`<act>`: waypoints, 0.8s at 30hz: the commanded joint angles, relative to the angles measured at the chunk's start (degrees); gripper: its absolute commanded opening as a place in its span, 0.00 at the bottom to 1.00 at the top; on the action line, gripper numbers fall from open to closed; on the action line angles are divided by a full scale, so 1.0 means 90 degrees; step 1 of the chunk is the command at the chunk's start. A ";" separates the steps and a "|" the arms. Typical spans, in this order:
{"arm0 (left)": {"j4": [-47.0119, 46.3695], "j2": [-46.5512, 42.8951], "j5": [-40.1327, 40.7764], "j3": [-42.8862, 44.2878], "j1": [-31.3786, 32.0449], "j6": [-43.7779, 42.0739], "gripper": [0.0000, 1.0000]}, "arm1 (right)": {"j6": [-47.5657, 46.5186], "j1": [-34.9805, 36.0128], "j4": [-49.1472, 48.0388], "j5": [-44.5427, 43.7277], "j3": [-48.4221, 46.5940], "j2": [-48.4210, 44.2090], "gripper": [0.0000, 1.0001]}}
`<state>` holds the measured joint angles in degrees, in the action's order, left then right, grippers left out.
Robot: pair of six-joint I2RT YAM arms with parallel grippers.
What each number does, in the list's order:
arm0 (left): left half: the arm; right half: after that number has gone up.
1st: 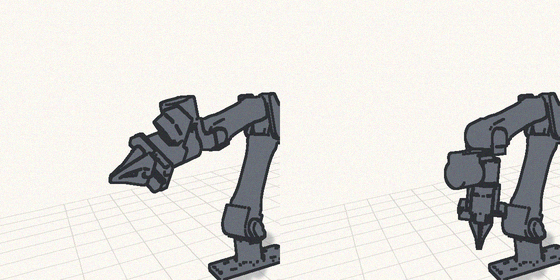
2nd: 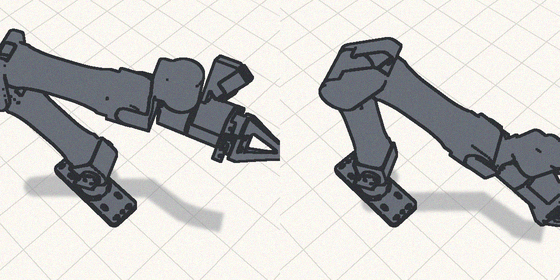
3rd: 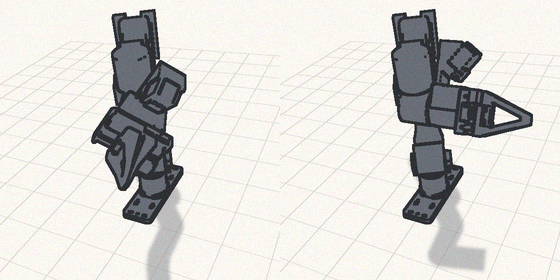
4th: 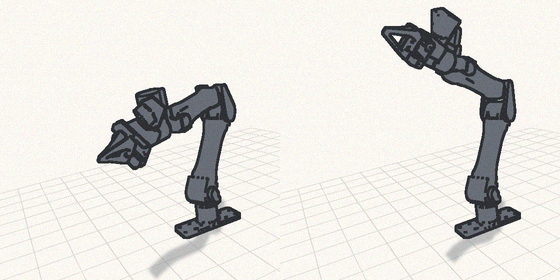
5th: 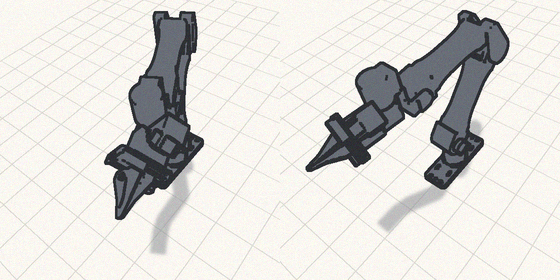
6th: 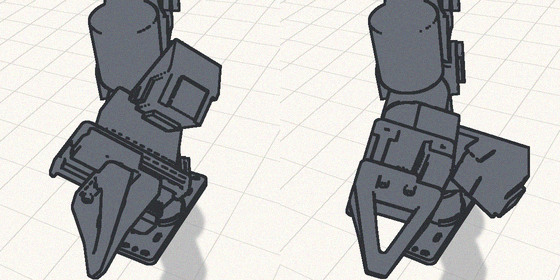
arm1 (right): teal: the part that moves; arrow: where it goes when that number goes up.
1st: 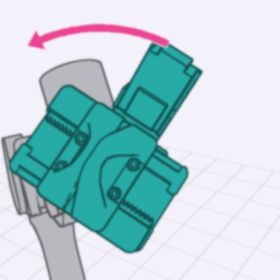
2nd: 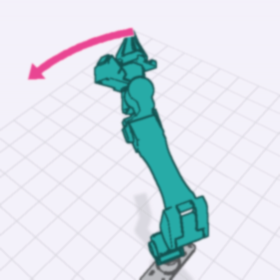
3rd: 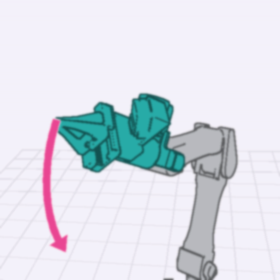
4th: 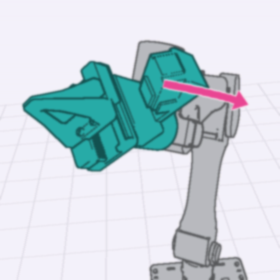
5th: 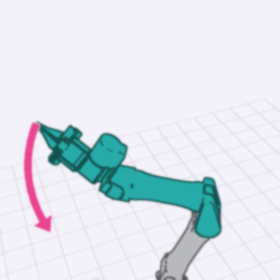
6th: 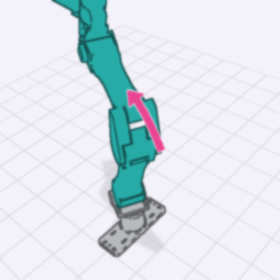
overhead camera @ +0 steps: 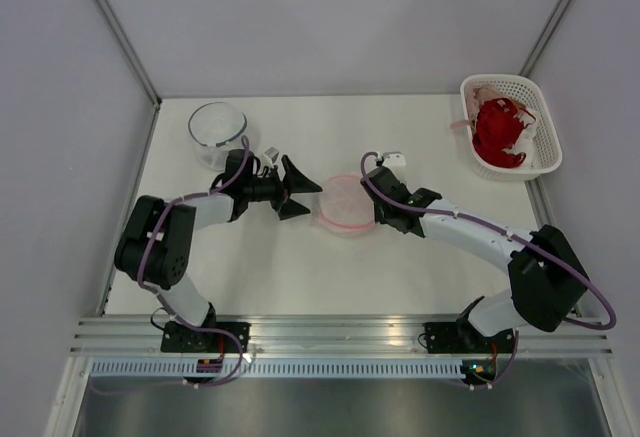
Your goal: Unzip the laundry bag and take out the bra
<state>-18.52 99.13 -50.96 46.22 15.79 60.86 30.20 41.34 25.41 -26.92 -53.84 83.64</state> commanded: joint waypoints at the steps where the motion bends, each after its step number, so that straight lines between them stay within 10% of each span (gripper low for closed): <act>1: 0.0338 -0.1215 0.0358 -0.0417 -0.0016 -0.0210 1.00 | -0.0093 -0.0014 0.0058 -0.0047 -0.0199 -0.0171 0.00; 13: 0.1218 -0.4880 0.1695 -0.2556 0.0793 0.0981 1.00 | -0.0396 0.0035 -0.1230 0.4062 0.0475 -0.1236 0.00; 24: 0.0936 -0.4200 0.2468 -0.2323 0.1331 0.1294 1.00 | 0.0004 0.0406 -0.2354 0.5550 0.0524 -0.1032 0.00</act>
<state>-8.32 58.89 -32.45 22.72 27.46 69.17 29.21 43.72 8.47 19.55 -48.97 73.45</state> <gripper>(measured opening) 0.993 0.006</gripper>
